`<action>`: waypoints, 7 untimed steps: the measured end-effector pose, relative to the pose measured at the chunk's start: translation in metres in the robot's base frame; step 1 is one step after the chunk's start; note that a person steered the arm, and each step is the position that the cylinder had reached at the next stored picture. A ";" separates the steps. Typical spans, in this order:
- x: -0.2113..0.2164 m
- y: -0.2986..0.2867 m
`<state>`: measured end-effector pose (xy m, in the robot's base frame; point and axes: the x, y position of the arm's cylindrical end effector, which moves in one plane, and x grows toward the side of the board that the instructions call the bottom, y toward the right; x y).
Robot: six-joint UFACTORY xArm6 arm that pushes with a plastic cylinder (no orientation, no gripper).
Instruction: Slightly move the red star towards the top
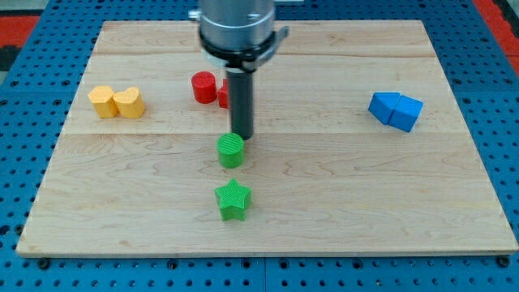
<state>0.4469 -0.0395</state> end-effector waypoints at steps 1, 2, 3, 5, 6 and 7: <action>0.020 0.002; 0.038 -0.003; 0.026 0.002; 0.023 0.002; 0.026 0.002; 0.026 0.000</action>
<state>0.4728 -0.0390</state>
